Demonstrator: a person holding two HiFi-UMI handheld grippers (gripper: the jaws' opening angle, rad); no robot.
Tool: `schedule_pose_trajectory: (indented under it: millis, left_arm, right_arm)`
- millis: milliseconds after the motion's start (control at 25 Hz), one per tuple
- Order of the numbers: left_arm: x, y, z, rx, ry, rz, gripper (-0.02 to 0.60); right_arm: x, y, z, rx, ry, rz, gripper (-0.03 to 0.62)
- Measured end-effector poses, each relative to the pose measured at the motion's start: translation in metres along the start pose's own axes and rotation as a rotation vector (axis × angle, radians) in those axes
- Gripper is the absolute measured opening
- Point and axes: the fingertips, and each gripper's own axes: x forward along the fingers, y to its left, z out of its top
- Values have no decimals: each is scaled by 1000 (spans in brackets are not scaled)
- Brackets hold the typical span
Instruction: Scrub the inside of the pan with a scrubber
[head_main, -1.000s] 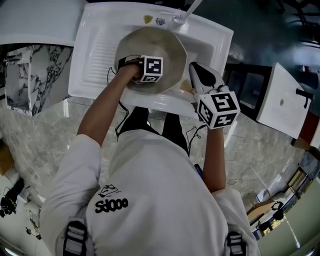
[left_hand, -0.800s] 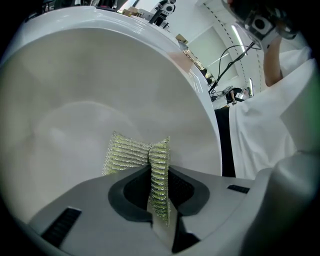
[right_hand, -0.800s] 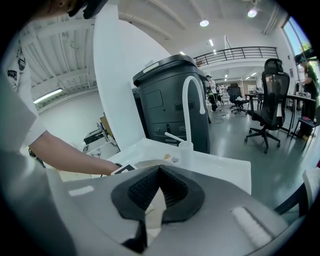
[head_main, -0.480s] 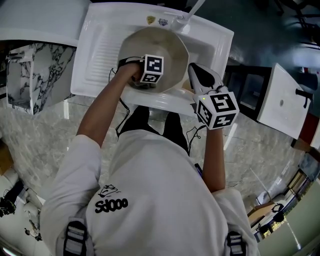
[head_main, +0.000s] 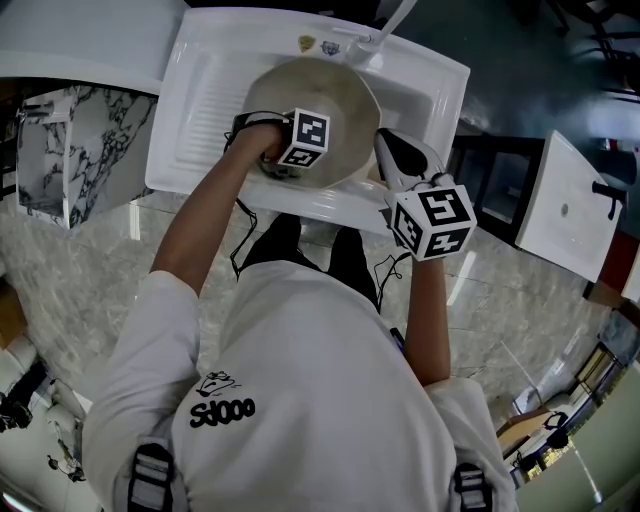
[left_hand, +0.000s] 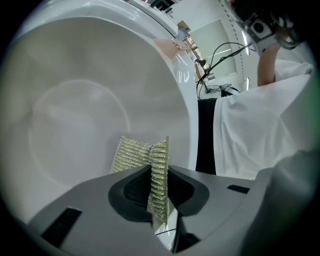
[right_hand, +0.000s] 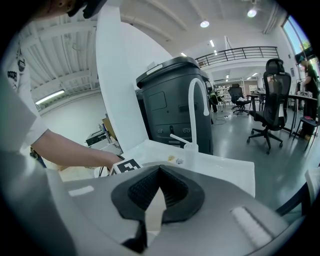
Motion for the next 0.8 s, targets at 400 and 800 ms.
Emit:
schedule_pose_trajectory:
  millis: [400,800]
  left_arm:
    - [1,59,-14,-67,88,186,67]
    - [-72,138,-7,-117,-43,596,67]
  right_arm:
    - [2,-11,-7,18,23,-16,9]
    - [15,-17,-9,33,41,-2,9]
